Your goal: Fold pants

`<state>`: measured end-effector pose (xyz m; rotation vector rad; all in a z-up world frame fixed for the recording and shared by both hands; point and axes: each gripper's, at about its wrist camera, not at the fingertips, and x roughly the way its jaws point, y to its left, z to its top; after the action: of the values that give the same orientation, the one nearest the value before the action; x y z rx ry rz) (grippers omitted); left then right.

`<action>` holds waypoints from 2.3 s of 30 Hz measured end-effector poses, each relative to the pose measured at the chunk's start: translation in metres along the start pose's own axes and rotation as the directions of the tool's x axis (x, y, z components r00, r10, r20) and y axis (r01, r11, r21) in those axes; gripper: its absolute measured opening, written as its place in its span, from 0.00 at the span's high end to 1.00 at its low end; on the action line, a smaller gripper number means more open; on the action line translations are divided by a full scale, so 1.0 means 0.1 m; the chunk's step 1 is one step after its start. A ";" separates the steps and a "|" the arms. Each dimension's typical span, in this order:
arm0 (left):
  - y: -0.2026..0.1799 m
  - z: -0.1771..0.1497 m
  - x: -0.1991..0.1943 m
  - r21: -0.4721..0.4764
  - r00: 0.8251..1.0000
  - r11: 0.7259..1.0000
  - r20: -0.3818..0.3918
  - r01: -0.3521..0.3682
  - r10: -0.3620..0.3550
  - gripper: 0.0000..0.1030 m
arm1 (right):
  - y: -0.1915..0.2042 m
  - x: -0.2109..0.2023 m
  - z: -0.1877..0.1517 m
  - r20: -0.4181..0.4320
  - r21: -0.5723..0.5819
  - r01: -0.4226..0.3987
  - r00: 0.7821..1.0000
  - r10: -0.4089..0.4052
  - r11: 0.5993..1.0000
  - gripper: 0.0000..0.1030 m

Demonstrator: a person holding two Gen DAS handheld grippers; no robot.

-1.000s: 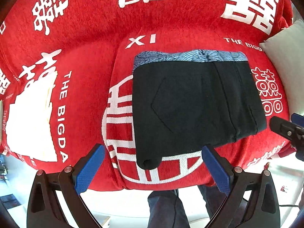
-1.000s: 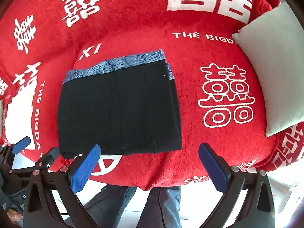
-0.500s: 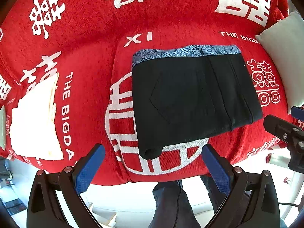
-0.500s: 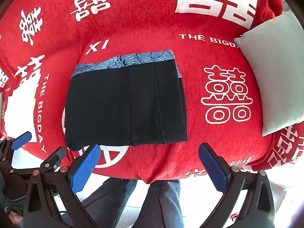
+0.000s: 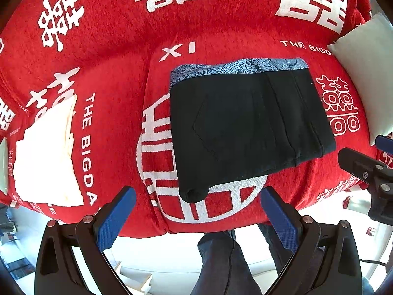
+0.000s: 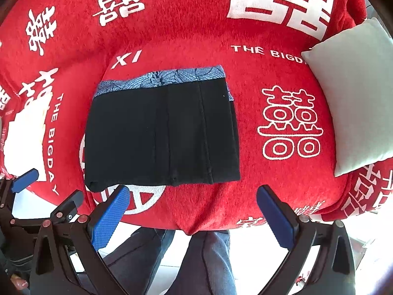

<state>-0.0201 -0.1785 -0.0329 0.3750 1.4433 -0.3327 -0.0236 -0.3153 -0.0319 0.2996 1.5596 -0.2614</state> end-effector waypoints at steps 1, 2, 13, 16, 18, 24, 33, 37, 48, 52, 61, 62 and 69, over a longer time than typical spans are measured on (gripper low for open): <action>0.00 0.00 0.00 -0.001 1.000 1.000 0.001 0.001 -0.001 0.01 | 0.00 0.00 0.00 0.000 0.000 0.000 1.000 0.000 1.000 0.00; 0.00 0.00 -0.01 -0.001 1.000 1.000 0.002 -0.001 0.001 0.01 | 0.00 0.00 0.00 0.001 0.000 0.001 1.000 -0.001 1.000 0.00; 0.02 0.01 -0.04 0.002 1.000 1.000 0.013 -0.004 0.004 0.01 | 0.04 -0.04 0.02 0.000 -0.004 0.007 1.000 -0.007 1.000 0.00; 0.03 0.01 -0.04 0.000 1.000 1.000 0.015 -0.005 0.005 0.01 | 0.04 -0.04 0.02 0.002 -0.005 0.008 1.000 -0.008 1.000 0.00; 0.03 0.02 -0.04 -0.002 1.000 1.000 0.015 -0.007 0.007 0.01 | 0.04 -0.04 0.01 0.001 -0.003 0.007 1.000 -0.007 1.000 0.00; 0.04 0.01 -0.04 -0.002 1.000 1.000 0.011 -0.005 0.005 0.01 | 0.04 -0.04 0.02 -0.003 -0.011 0.007 1.000 -0.007 1.000 0.00; 0.02 0.02 -0.03 0.004 1.000 1.000 0.011 -0.006 0.006 0.01 | 0.04 -0.03 0.04 -0.003 -0.006 0.008 1.000 -0.008 1.000 0.00; 0.01 0.02 -0.03 0.005 1.000 1.000 0.011 -0.006 0.006 0.01 | 0.04 -0.03 0.04 -0.003 -0.006 0.007 1.000 -0.007 1.000 0.00; 0.01 0.03 -0.02 0.010 1.000 1.000 0.008 -0.009 0.009 0.01 | 0.04 -0.03 0.05 -0.003 -0.008 0.008 1.000 -0.008 1.000 0.00; 0.01 0.03 -0.02 0.010 1.000 1.000 0.010 -0.010 0.009 0.01 | 0.04 -0.03 0.04 -0.004 -0.007 0.008 1.000 -0.008 1.000 0.00; 0.03 0.04 0.00 0.007 1.000 1.000 0.011 -0.005 0.005 0.01 | 0.05 -0.01 0.05 -0.007 -0.008 0.008 1.000 -0.008 1.000 0.00; 0.03 0.04 0.00 0.007 1.000 1.000 0.011 -0.004 0.004 0.01 | 0.05 -0.01 0.05 -0.008 -0.009 0.008 1.000 -0.008 1.000 0.00; 0.03 0.04 0.01 0.007 1.000 1.000 0.009 -0.007 0.007 0.01 | 0.07 0.02 0.05 -0.010 -0.011 0.006 1.000 -0.006 1.000 0.00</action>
<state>-0.0152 -0.1779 -0.0332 0.3836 1.4321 -0.3332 -0.0162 -0.3106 -0.0339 0.2883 1.5711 -0.2563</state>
